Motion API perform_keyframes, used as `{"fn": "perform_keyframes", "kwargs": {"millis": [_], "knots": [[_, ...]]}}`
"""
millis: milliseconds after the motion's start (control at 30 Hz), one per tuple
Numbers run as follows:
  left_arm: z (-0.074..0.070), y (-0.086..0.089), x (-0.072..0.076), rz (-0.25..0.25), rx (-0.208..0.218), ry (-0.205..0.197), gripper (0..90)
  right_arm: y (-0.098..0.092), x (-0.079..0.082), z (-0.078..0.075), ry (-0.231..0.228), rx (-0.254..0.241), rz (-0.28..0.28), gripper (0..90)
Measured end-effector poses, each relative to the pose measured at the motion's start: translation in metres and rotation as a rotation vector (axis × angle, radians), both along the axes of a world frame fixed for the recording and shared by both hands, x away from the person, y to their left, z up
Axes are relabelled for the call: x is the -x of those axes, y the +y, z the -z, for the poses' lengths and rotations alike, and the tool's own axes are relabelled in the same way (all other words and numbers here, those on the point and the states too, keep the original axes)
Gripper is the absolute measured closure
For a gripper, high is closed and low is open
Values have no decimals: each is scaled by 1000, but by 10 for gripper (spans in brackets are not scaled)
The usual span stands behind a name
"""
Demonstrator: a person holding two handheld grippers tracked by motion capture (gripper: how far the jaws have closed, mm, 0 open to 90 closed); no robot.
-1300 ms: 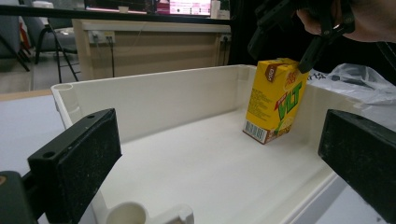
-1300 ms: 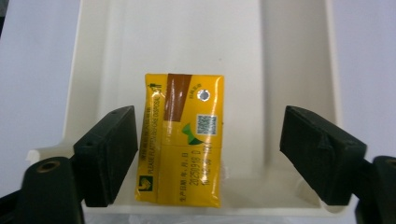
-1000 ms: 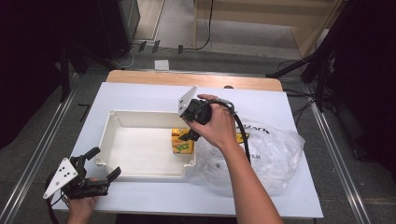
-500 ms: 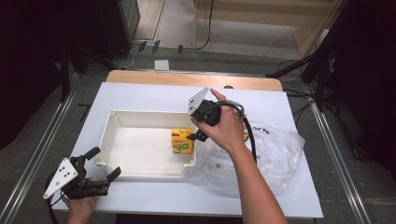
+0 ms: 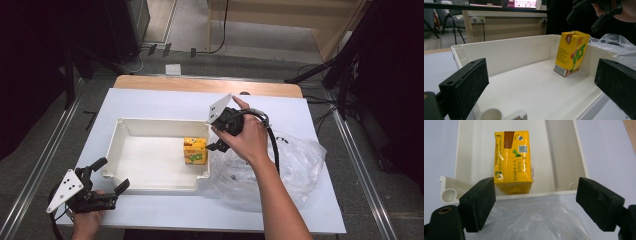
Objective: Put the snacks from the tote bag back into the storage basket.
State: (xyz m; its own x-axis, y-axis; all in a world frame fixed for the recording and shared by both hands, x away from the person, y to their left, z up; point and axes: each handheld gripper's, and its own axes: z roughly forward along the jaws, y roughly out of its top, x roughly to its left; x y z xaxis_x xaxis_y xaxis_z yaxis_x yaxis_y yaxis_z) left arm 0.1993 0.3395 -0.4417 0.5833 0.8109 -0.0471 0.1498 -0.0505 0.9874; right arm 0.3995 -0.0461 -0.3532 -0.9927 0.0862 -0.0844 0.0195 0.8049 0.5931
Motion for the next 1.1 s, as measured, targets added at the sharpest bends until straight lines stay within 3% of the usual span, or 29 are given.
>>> {"fn": "perform_keyframes", "kwargs": {"millis": [1100], "knots": [[0, 0, 0, 0, -2, 1, 0, -46, 6, 10, 22, 1, 49, 182]]}}
